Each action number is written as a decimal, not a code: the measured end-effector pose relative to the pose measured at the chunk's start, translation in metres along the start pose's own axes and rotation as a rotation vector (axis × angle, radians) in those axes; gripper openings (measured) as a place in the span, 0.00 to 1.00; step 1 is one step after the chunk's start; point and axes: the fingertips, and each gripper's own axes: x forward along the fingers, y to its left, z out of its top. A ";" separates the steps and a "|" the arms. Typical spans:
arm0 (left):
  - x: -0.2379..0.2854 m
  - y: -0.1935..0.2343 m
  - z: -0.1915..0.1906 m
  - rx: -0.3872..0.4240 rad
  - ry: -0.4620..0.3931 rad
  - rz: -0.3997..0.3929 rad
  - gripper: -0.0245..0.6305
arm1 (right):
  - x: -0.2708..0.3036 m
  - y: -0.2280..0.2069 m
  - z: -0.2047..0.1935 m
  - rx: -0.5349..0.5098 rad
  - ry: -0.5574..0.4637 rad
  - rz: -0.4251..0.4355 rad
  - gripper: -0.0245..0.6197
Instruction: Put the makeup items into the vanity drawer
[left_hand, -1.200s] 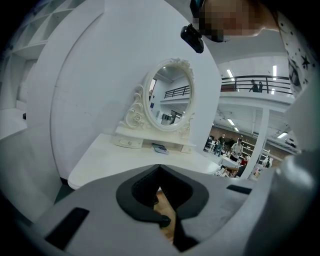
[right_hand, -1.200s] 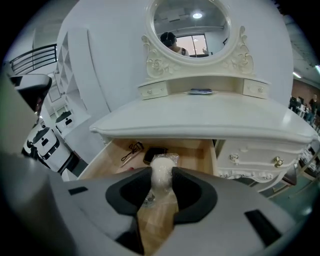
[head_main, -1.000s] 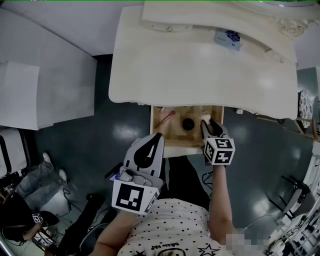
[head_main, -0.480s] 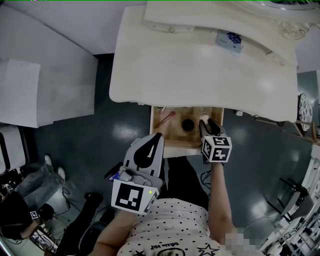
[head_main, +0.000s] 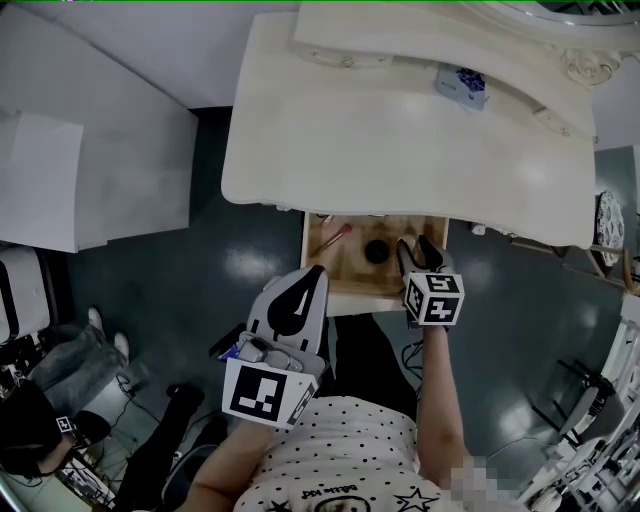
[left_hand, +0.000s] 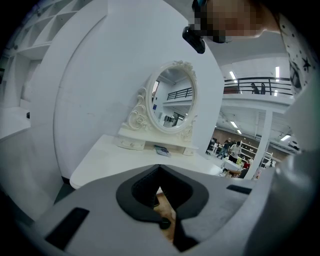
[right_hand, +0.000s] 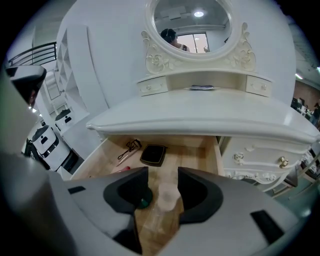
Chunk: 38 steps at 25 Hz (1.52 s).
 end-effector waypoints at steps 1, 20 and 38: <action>0.000 0.000 0.000 0.000 -0.001 0.000 0.04 | 0.000 0.000 0.001 -0.001 -0.003 0.000 0.31; -0.012 0.001 0.011 0.002 -0.041 0.006 0.04 | -0.039 0.019 0.042 -0.009 -0.155 -0.027 0.06; -0.037 0.003 0.035 0.024 -0.102 0.019 0.04 | -0.174 0.083 0.123 -0.008 -0.449 0.091 0.05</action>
